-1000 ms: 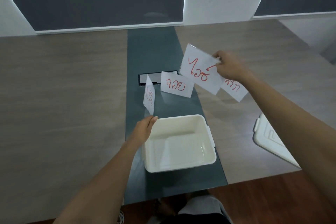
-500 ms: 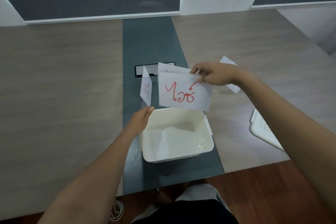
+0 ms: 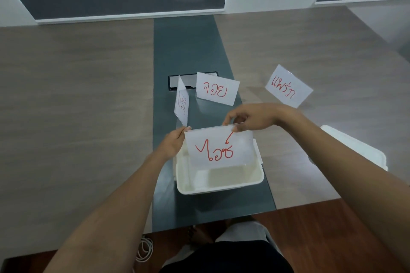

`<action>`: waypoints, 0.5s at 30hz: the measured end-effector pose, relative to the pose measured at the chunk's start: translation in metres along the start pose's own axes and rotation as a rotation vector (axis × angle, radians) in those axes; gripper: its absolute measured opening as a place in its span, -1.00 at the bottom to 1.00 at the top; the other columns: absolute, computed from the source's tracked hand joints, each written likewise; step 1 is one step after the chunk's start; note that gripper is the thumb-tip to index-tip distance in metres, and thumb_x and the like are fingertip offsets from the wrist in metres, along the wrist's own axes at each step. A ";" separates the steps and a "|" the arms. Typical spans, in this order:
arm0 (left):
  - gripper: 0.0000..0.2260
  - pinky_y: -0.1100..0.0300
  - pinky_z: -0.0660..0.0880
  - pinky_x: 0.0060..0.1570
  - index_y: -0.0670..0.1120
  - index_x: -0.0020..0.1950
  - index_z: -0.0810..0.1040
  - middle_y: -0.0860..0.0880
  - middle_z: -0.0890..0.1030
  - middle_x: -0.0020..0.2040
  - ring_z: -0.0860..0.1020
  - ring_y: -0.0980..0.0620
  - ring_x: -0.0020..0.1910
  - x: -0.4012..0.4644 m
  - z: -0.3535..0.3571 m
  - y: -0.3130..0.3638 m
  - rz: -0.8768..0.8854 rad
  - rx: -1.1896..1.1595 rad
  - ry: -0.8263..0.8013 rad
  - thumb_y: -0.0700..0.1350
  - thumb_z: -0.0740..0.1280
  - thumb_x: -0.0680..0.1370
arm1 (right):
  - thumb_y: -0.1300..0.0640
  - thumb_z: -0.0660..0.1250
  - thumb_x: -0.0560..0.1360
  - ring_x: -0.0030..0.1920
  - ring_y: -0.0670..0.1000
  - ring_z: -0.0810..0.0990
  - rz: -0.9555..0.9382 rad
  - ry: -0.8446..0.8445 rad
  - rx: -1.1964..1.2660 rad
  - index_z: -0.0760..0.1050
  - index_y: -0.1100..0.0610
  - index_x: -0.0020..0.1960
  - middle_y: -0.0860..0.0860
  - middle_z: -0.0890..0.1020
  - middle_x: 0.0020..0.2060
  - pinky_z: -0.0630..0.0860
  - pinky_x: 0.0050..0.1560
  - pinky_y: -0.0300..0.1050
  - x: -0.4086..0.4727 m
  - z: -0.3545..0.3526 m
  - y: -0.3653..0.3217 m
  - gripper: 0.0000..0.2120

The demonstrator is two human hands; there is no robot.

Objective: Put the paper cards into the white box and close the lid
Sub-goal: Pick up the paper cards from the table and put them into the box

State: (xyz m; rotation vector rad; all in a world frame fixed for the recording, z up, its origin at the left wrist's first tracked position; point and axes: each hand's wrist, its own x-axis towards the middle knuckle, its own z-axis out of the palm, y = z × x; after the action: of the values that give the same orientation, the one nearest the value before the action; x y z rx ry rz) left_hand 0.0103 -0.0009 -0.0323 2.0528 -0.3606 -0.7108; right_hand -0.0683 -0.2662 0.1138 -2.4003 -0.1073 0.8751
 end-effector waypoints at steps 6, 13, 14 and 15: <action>-0.59 0.08 0.48 0.14 -0.08 0.01 0.58 -0.02 0.67 -0.02 0.61 -0.02 0.03 -0.002 -0.004 -0.001 0.031 -0.020 -0.051 0.22 0.13 0.64 | 0.10 0.29 0.59 0.12 -0.03 0.64 0.065 -0.077 -0.039 0.49 -0.10 0.23 -0.07 0.69 0.08 0.48 0.24 -0.06 0.014 0.024 0.010 -0.76; -0.56 0.18 0.42 0.02 -0.16 0.05 0.58 0.01 0.60 -0.10 0.52 0.10 -0.11 -0.002 0.001 -0.005 0.051 -0.011 0.019 0.17 0.12 0.66 | 0.12 0.23 0.61 0.17 -0.01 0.59 0.144 -0.113 -0.006 0.46 -0.08 0.29 -0.09 0.62 0.10 0.43 0.24 -0.13 0.019 0.060 0.024 -0.72; -0.57 0.18 0.42 0.02 -0.14 0.06 0.59 -0.01 0.62 -0.08 0.53 0.09 -0.09 -0.002 0.001 -0.006 0.056 -0.008 0.027 0.17 0.12 0.67 | 0.14 0.22 0.61 0.17 0.00 0.58 0.150 -0.112 -0.008 0.45 -0.07 0.31 -0.09 0.61 0.09 0.42 0.24 -0.13 0.021 0.066 0.026 -0.71; -0.58 0.18 0.42 0.01 -0.13 0.07 0.60 -0.04 0.63 -0.07 0.53 0.08 -0.08 -0.002 0.002 -0.006 0.056 -0.003 0.032 0.16 0.12 0.67 | 0.15 0.22 0.61 0.16 0.01 0.56 0.153 -0.117 -0.008 0.45 -0.05 0.31 -0.08 0.60 0.10 0.42 0.24 -0.13 0.022 0.070 0.028 -0.70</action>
State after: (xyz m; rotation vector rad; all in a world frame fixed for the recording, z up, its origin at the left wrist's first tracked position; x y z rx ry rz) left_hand 0.0074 0.0024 -0.0375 2.0402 -0.3974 -0.6438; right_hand -0.0971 -0.2490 0.0424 -2.3885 0.0280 1.0873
